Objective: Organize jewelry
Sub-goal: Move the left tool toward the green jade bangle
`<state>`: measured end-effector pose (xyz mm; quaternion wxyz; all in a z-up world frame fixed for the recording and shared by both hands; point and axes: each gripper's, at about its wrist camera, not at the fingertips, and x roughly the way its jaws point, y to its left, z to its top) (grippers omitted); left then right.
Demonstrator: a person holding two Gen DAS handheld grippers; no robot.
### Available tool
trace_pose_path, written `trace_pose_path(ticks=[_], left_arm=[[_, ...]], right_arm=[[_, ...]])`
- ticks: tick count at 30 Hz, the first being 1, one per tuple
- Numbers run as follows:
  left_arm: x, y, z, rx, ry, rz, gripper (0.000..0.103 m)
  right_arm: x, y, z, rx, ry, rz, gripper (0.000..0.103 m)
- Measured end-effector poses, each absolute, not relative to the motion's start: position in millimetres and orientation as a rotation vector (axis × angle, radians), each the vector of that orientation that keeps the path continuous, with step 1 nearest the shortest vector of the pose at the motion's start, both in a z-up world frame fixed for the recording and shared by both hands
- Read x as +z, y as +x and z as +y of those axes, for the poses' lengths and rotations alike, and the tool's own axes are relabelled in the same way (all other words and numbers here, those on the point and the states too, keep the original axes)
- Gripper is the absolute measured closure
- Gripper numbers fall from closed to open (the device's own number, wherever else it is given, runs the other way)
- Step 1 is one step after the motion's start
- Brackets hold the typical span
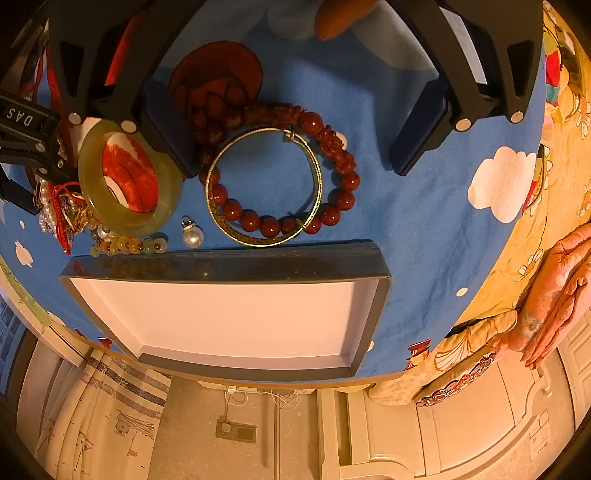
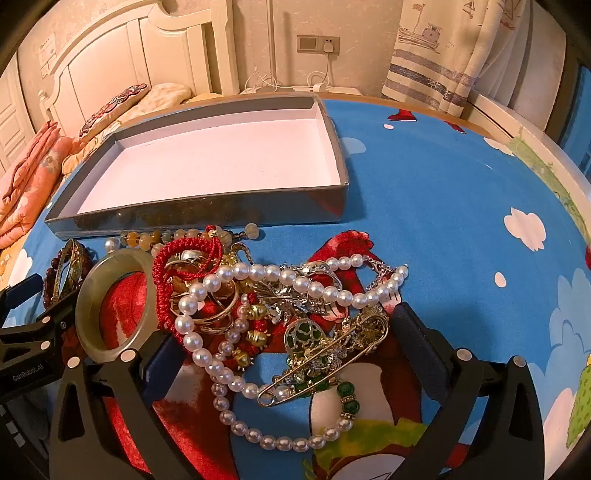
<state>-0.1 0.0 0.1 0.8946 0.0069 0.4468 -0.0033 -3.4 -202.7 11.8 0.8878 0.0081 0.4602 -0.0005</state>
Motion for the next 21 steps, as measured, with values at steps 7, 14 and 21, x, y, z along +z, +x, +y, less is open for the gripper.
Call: trace_pose_path(ticks=[7, 14, 21], left_arm=[[0.0, 0.0, 0.0, -0.006, 0.014, 0.928, 0.002], [0.0, 0.0, -0.1, -0.006, 0.015, 0.927, 0.002], [0.0, 0.1, 0.1, -0.004, 0.014, 0.927, 0.002]], right_arm=[[11.4, -3.3, -202.5, -0.001, 0.016, 0.957, 0.004], [11.2, -3.2, -202.8, -0.001, 0.017, 0.956, 0.004], [11.8, -3.2, -202.5, 0.003, 0.016, 0.956, 0.004]])
